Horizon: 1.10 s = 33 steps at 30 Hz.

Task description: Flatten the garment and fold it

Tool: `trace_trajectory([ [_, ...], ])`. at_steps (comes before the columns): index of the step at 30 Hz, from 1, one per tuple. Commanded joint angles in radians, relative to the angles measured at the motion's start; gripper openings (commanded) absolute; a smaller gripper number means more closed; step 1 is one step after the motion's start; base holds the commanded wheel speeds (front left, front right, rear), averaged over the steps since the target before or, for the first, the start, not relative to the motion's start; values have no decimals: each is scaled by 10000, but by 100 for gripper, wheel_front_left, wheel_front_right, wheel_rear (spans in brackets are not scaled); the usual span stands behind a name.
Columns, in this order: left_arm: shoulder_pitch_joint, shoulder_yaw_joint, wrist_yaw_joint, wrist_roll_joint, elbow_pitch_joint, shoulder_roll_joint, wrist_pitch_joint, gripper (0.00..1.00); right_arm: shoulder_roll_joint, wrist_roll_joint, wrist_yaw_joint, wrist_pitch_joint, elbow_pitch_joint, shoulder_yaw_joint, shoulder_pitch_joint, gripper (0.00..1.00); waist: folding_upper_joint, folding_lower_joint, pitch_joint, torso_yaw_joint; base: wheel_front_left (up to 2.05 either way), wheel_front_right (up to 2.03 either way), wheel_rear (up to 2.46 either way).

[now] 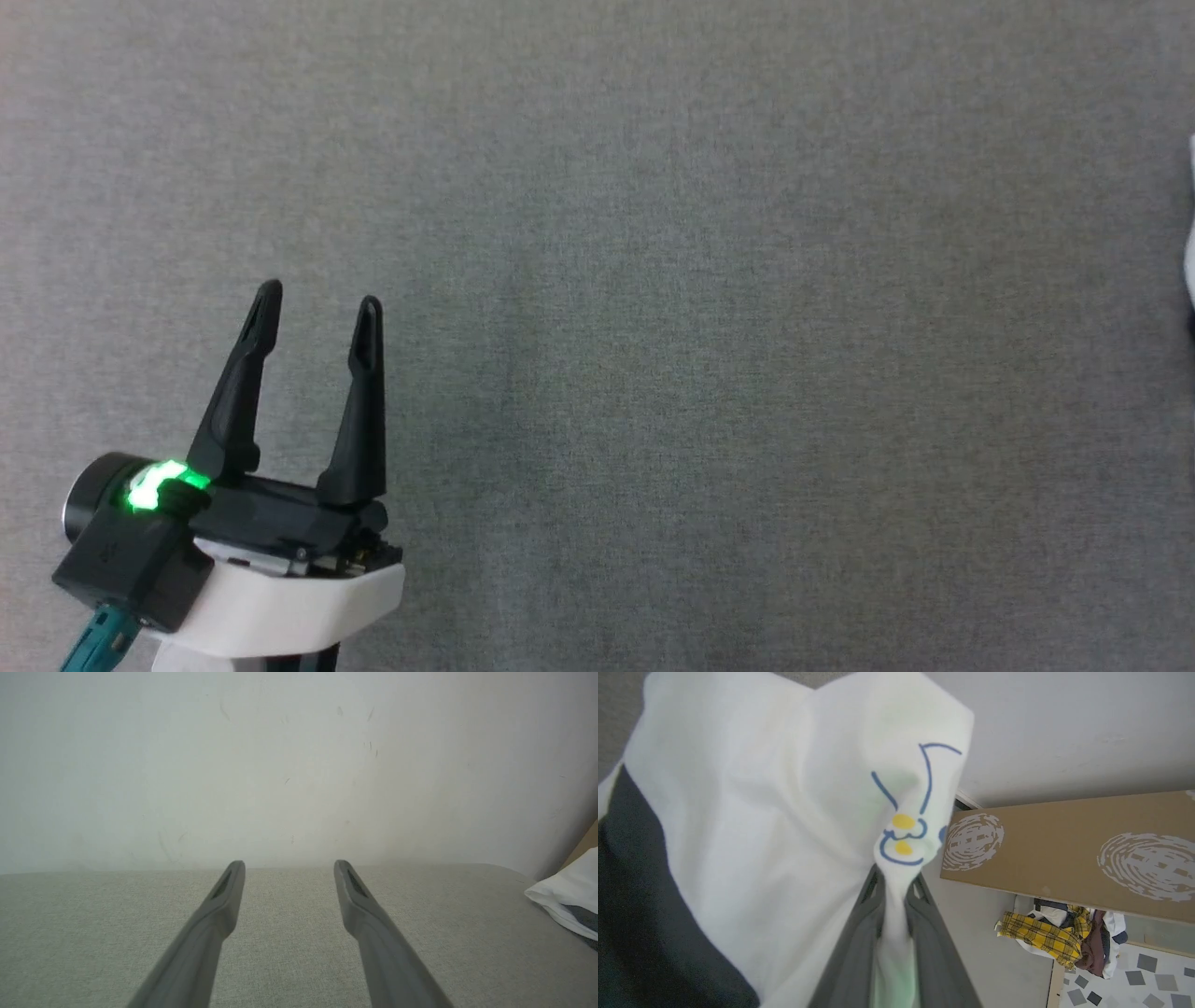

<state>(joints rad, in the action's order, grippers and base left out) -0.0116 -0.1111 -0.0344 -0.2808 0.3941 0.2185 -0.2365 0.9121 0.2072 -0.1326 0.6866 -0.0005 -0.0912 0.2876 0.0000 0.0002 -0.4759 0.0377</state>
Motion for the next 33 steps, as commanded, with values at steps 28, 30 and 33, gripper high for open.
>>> trace_trajectory([
  [28,-577,-282,-53,-144,-473,-579,-208,100,-1026,-993,19,-2116,1676,-859,276,100,0,-2,-68,-18,0,0,0],
  [30,-415,-219,55,-171,-530,-644,-213,100,-1614,-1029,19,-2555,1686,-1132,12,100,0,-2,349,-12,0,0,0],
  [33,-102,-215,156,-160,-687,-658,-196,100,-2769,-1224,19,-3382,1511,-1549,-612,100,0,-2,1036,21,0,0,0],
])
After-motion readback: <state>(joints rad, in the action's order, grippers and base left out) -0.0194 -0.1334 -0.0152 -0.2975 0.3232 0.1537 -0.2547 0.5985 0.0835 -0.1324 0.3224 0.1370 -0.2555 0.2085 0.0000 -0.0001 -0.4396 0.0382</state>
